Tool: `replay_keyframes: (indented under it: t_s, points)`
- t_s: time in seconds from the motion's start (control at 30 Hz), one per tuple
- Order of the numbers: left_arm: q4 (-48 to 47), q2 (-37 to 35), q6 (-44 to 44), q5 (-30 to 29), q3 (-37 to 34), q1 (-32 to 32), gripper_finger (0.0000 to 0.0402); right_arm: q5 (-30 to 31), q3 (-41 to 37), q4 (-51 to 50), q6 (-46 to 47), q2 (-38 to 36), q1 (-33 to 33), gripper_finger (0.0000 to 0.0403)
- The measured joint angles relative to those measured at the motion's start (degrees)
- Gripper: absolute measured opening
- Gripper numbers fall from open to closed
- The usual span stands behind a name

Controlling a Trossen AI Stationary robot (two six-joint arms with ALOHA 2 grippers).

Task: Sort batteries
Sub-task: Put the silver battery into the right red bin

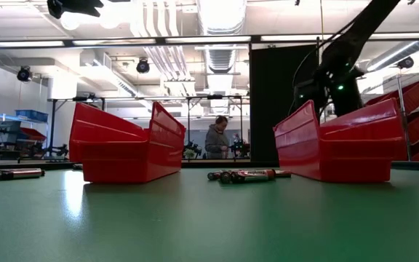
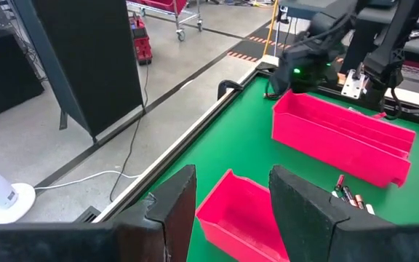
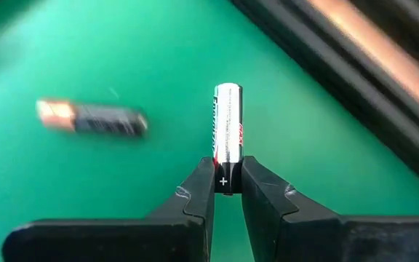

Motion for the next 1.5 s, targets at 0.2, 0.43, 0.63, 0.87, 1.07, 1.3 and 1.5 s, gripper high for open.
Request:
replay_keyframes:
  t_s: [0.2, 0.43, 0.63, 0.87, 1.07, 1.3, 1.5]
  points:
    - [0.04, 0.00, 1.03, 0.00, 0.00, -0.01, 0.0155, -0.29, -5.39, 0.46, 6.70, -3.77, 6.96, 0.0046]
    - [0.81, 0.07, 2.36, 0.00, 0.00, 0.00, 0.0155, 0.04, -8.47, 5.86, 7.05, -5.57, 7.74, 0.0047]
    - [0.95, 0.07, 2.56, 0.02, 0.00, 0.00, 0.0155, 0.74, -8.42, 10.85, 3.09, -4.21, 5.28, 0.0044]
    - [0.95, 0.07, 2.56, 0.02, 0.00, -0.02, 0.0155, -0.20, -6.33, 18.97, -5.79, -1.20, 2.16, 0.0048]
    - [1.01, 0.07, 2.56, 0.02, 0.00, -0.01, 0.0155, -3.08, -3.18, 22.03, -11.53, 0.82, 1.84, 0.0047]
    - [1.19, 0.07, 2.54, 0.02, 0.00, -0.01, 0.0155, -6.36, 0.54, 25.06, -16.56, 4.88, 0.15, 0.0047]
    - [1.21, -0.11, 2.36, 0.01, 0.00, -0.01, 0.0155, -9.60, 6.98, 24.93, -25.41, 8.73, -2.99, 0.0045]
